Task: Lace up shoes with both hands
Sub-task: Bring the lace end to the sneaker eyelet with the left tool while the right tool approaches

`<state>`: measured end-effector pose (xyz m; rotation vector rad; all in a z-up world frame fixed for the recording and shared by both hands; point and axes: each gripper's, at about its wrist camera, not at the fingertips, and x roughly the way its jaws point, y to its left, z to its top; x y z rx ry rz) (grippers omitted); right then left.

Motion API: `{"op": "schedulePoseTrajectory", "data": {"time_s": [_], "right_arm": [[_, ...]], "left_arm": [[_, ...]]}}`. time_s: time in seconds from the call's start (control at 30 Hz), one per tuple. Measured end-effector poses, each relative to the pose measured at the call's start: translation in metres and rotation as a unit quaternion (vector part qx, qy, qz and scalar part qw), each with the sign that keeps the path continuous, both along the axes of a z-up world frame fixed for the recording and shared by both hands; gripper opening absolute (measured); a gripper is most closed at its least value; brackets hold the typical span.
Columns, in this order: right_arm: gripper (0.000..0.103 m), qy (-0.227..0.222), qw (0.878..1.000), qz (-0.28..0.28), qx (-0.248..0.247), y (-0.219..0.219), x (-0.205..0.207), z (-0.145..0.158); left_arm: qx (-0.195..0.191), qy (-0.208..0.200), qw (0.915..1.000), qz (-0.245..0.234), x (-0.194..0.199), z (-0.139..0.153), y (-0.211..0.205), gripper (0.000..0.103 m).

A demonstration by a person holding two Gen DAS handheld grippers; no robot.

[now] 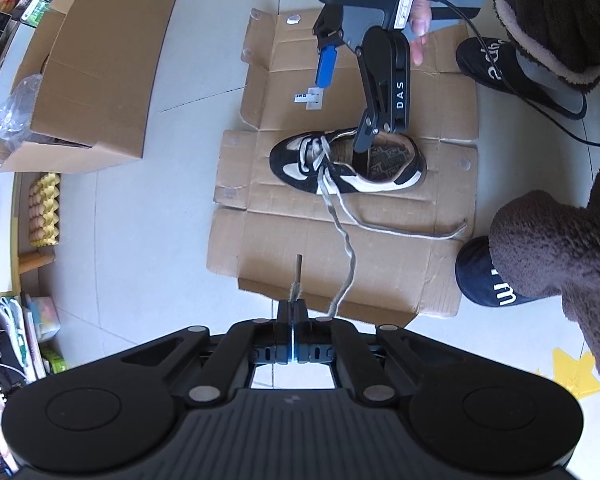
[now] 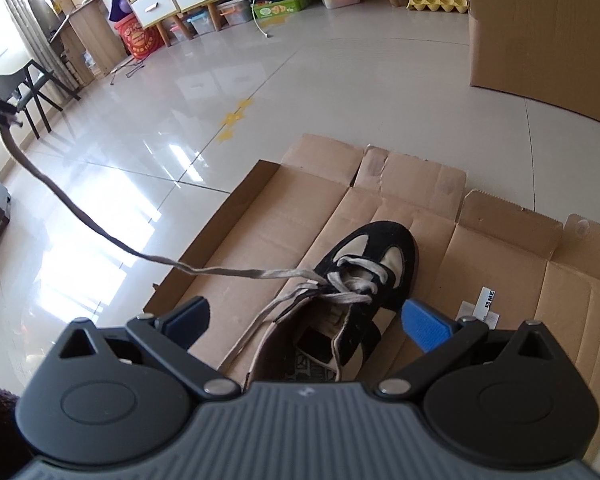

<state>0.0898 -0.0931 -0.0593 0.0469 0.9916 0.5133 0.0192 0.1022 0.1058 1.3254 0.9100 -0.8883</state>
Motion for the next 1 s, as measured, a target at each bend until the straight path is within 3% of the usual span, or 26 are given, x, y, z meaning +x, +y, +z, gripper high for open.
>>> {"op": "schedulePoseTrajectory", "data": {"time_s": [0.13, 0.4, 0.67, 0.7, 0.8, 0.9, 1.0], "right_arm": [[0.103, 0.011, 1.000, 0.001, -0.004, 0.002, 0.005, -0.010], [0.103, 0.050, 0.999, 0.005, 0.007, 0.001, 0.014, -0.032], [0.102, 0.024, 0.999, 0.004, -0.039, 0.000, 0.013, -0.044], [0.098, 0.018, 0.999, 0.009, -0.047, 0.002, 0.012, -0.045], [0.071, 0.000, 0.997, 0.024, -0.072, 0.006, 0.009, -0.046], [0.056, -0.019, 0.994, 0.039, -0.096, 0.010, 0.006, -0.048], [0.049, -0.037, 0.991, 0.054, -0.121, 0.013, 0.003, -0.049]], "left_arm": [[-0.015, 0.010, 0.9998, -0.003, 0.005, -0.015, -0.004, 0.000], [-0.082, 0.044, 0.9957, -0.001, 0.020, -0.063, -0.018, 0.000], [-0.146, 0.072, 0.9867, 0.006, 0.036, -0.106, -0.032, 0.000], [-0.153, 0.074, 0.9854, 0.008, 0.038, -0.111, -0.034, 0.000], [-0.178, 0.079, 0.9808, 0.017, 0.047, -0.124, -0.039, 0.000], [-0.203, 0.082, 0.9753, 0.027, 0.054, -0.137, -0.045, 0.000], [-0.224, 0.089, 0.9696, 0.042, 0.061, -0.151, -0.050, 0.000]]}}
